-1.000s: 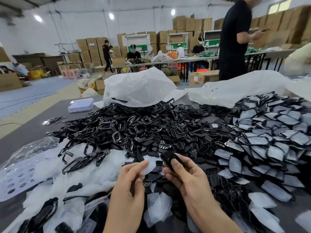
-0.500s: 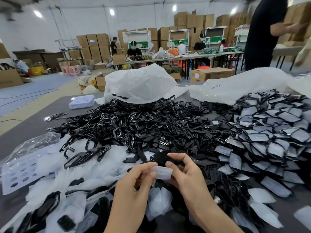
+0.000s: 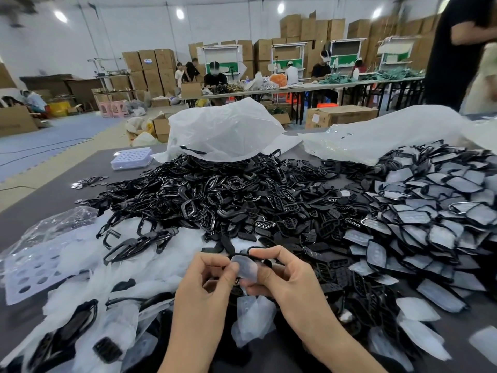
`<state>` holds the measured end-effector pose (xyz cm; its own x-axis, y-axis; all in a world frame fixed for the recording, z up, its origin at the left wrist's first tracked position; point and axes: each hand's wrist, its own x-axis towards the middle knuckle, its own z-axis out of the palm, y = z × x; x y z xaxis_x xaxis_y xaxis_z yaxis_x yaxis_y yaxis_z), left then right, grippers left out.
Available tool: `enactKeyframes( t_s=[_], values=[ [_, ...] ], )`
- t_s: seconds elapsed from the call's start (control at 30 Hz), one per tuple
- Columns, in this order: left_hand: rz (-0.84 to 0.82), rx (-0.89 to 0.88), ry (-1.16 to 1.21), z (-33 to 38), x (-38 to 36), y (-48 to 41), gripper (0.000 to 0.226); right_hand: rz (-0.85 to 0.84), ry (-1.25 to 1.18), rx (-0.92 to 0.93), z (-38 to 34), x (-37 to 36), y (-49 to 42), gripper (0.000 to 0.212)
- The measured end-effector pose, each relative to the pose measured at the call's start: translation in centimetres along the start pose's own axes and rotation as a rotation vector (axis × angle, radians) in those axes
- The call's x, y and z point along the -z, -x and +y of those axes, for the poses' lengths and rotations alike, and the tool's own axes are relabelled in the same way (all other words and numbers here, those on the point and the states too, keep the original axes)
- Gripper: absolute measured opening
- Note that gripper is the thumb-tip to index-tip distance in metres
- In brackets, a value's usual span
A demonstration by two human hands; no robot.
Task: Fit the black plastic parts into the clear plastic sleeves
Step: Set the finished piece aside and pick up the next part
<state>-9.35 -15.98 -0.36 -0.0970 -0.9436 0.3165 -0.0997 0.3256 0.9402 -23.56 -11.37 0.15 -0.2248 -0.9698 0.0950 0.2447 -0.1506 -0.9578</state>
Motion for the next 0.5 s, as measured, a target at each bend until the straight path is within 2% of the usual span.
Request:
enactKeyframes(
  t_s=[0.1,0.2,0.33,0.5],
  values=[
    [-0.026,0.054,0.072,0.12,0.14,-0.24,0.026,-0.005,-0.031,0.005,-0.35,-0.06,0.15,0.014],
    [-0.072,0.090,0.089,0.09,0.29,-0.34,0.016,-0.035,-0.068,0.002,-0.52,-0.20,0.30,0.029],
    [-0.100,0.086,0.100,0.38,0.26,-0.11,0.011,0.004,-0.016,0.033,-0.45,-0.33,0.25,0.014],
    [-0.209,0.021,0.070,0.85,0.24,0.25,0.020,0.047,0.014,0.040,-0.46,-0.12,0.26,0.018]
  ],
)
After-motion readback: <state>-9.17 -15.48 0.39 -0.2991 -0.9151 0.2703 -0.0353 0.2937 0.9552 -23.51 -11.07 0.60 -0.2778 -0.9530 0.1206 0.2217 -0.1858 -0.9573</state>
